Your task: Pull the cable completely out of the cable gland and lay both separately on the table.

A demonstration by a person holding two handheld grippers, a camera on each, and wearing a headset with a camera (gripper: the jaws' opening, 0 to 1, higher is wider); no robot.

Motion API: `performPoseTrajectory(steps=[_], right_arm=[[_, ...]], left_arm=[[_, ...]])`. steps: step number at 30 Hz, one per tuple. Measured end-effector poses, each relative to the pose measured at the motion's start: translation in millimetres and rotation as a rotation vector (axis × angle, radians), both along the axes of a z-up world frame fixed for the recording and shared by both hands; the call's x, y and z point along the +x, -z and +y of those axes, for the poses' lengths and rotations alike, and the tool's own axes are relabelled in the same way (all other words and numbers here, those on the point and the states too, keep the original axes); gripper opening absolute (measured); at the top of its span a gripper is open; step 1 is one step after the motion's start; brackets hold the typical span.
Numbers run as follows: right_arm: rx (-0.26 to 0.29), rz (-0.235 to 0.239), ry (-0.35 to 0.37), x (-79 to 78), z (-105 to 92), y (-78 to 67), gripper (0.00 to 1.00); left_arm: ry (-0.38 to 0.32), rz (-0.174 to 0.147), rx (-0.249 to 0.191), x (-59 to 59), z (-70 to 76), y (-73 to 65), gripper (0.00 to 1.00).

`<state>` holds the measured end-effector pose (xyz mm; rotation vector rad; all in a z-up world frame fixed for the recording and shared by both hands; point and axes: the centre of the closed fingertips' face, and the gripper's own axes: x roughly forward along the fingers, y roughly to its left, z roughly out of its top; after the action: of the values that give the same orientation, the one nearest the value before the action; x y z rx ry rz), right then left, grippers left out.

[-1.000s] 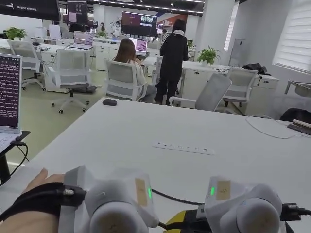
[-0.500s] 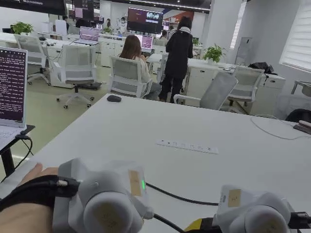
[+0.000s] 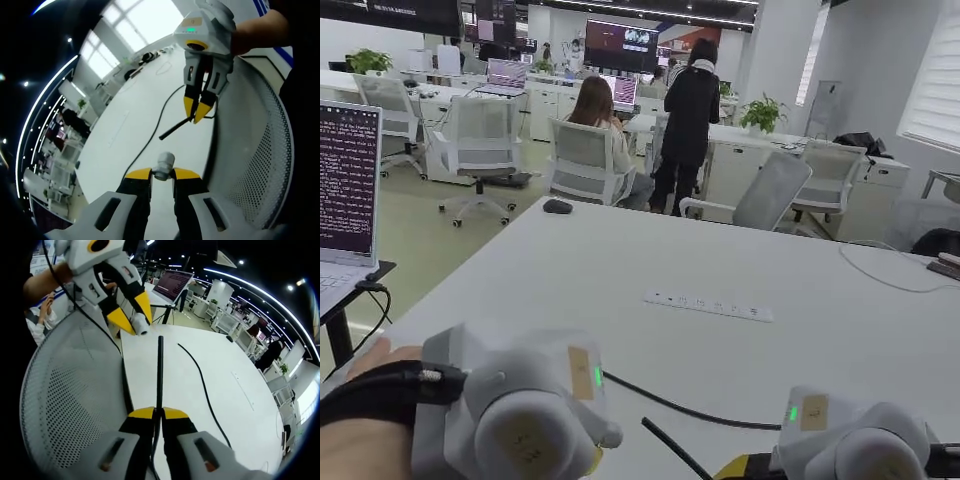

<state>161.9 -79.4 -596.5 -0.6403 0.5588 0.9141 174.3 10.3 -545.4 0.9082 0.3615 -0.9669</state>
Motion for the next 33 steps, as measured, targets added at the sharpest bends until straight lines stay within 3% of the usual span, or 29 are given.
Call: performPoseTrajectory(steps=[9, 15, 18, 21, 26, 30, 33], right_arm=[[0.013, -0.013, 0.032, 10.2, -10.3, -6.4, 0.03], [0.095, -0.041, 0.116, 33.4, -24.8, -21.2, 0.03], [0.123, -0.038, 0.147, 45.7, -32.0, -23.2, 0.03], [0.142, -0.03, 0.169, 68.2, -43.0, -21.0, 0.04], [0.102, -0.014, 0.197, 113.3, -68.6, -1.7, 0.04], [0.128, 0.099, 0.263, 151.1, -89.7, 33.7, 0.05], [0.117, 0.149, 0.298, 172.3, -102.1, 58.1, 0.05]], left_arm=[[-0.009, 0.0, -0.009, 2.7, 1.9, 3.2, 0.17], [-0.027, 0.005, -0.01, 4.4, 6.0, 8.5, 0.17], [-0.041, 0.014, -0.004, 6.6, 9.9, 12.7, 0.17], [-0.056, 0.023, -0.004, 9.2, 13.2, 16.4, 0.17], [-0.094, 0.039, 0.008, 13.2, 22.3, 24.7, 0.17], [-0.14, 0.056, 0.021, 13.5, 34.9, 31.5, 0.17], [-0.157, 0.051, 0.049, 13.4, 43.2, 35.7, 0.17]])
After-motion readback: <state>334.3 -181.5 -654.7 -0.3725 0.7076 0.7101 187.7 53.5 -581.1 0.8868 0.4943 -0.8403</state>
